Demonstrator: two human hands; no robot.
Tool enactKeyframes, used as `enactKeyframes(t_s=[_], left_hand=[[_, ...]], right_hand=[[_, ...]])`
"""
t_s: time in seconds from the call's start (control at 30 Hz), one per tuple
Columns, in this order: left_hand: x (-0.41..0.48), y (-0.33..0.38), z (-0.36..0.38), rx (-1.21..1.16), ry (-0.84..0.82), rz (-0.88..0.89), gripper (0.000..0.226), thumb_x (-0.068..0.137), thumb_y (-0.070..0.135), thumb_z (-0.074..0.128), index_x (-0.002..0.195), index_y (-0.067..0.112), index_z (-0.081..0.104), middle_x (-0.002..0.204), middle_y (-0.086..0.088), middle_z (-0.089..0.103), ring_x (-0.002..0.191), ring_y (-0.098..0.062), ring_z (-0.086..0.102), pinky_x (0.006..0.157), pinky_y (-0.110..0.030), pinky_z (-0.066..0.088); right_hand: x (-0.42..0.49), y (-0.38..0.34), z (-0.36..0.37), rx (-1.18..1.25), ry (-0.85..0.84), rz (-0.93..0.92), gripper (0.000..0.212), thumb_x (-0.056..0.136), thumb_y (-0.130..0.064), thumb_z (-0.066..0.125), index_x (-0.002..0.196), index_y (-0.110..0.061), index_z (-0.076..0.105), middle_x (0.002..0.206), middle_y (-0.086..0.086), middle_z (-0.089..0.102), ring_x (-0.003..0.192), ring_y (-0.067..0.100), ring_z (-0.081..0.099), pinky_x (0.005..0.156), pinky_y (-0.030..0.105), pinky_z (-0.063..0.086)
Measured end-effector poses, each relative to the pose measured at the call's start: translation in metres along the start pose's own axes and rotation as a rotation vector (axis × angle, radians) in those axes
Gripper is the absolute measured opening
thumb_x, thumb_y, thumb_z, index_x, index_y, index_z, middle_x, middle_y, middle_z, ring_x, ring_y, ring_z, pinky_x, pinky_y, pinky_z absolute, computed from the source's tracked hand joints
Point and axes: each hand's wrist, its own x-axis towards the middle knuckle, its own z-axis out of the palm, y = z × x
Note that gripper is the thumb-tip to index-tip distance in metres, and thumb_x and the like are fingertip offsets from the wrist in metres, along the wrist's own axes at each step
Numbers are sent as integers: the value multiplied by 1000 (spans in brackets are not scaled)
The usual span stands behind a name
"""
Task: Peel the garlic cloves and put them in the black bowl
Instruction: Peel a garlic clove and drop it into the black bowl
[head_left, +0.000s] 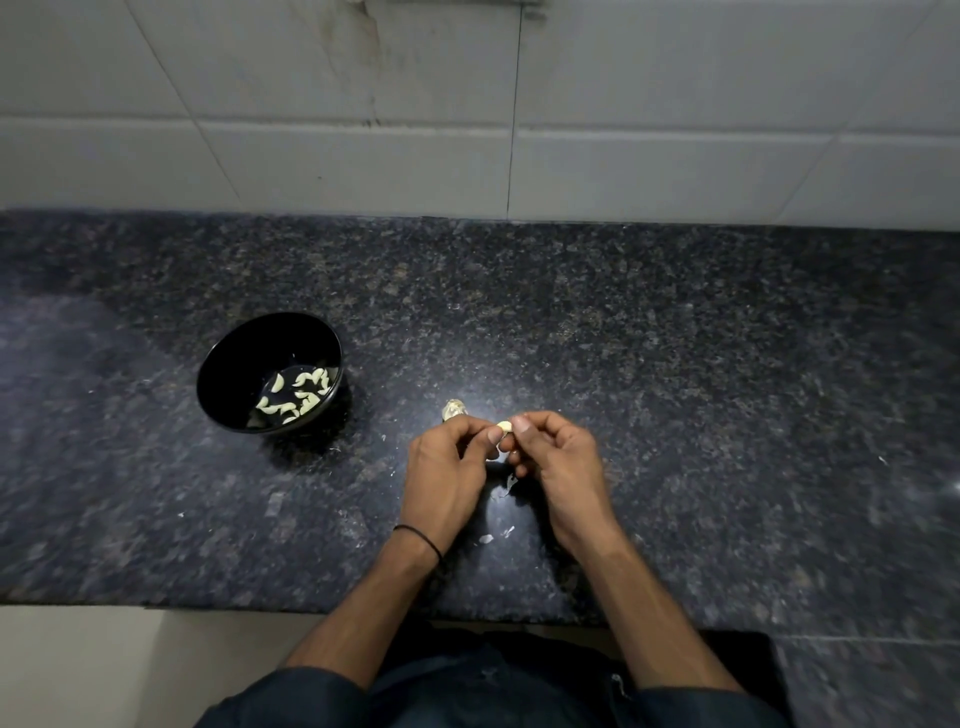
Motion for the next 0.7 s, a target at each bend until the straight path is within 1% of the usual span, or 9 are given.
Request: enactKeyframes(t_s=[0.13, 0.27, 0.4, 0.47, 0.53, 0.57, 0.6, 0.63, 0.7], left_hand=[[-1, -1, -1, 44, -8, -1, 12, 92, 23, 70, 81, 23, 75, 73, 12, 73, 72, -3, 70, 69, -20, 53], [-2, 0, -3, 26, 18, -7, 9, 91, 23, 72, 83, 21, 75, 73, 12, 72, 69, -1, 67, 66, -15, 50], [-1, -6, -12, 5, 83, -39, 6, 88, 23, 75, 83, 22, 75, 71, 11, 71, 63, 0, 63, 62, -18, 49], [0, -11, -19, -21, 119, -67, 4, 89, 19, 75, 85, 19, 75, 73, 10, 72, 62, 3, 64, 62, -16, 49], [0, -18, -28, -21, 161, -87, 4, 89, 18, 75, 85, 19, 74, 75, 9, 73, 66, 3, 66, 64, -13, 48], [2, -23, -33, -6, 187, -92, 4, 88, 19, 75, 85, 21, 74, 76, 9, 73, 69, -1, 67, 66, -17, 50], [4, -28, -37, 11, 213, -95, 5, 88, 21, 76, 84, 23, 74, 76, 9, 73, 71, -6, 67, 68, -21, 51], [7, -33, -41, 34, 235, -94, 5, 88, 23, 76, 83, 23, 73, 77, 8, 73, 73, -9, 67, 70, -26, 53], [12, -43, -47, 118, 263, -77, 7, 88, 26, 75, 85, 19, 73, 80, 5, 72, 76, -13, 67, 75, -32, 55]], right_hand=[[1, 1, -1, -130, 44, -30, 9, 97, -14, 66, 91, -8, 68, 70, 5, 69, 56, 8, 56, 51, 21, 45], [1, 2, -1, -239, 78, -42, 15, 94, -23, 71, 87, -10, 68, 65, 5, 68, 54, 12, 56, 51, 31, 47], [8, 6, -10, -272, 102, -98, 9, 96, -10, 66, 88, -13, 70, 72, 2, 71, 64, 15, 61, 60, 28, 51], [11, 6, -16, -419, 137, -181, 17, 97, -4, 61, 95, -16, 74, 84, -2, 74, 72, 4, 66, 70, 20, 52], [13, 0, -19, -587, 155, -280, 23, 98, 2, 56, 102, -10, 74, 99, 0, 71, 79, -12, 63, 75, 5, 45], [15, -2, -20, -680, 153, -341, 24, 98, 5, 53, 106, -6, 73, 104, 3, 68, 84, -16, 61, 77, 1, 42], [19, -2, -21, -779, 138, -405, 26, 97, 7, 52, 108, -4, 73, 108, 5, 66, 90, -16, 59, 82, 2, 41], [24, 0, -22, -876, 114, -465, 26, 97, 5, 52, 111, -3, 72, 111, 7, 65, 98, -10, 57, 91, 8, 42], [32, 7, -23, -1032, 11, -527, 26, 99, -3, 53, 120, -5, 68, 122, 9, 61, 114, 15, 55, 103, 26, 42]])
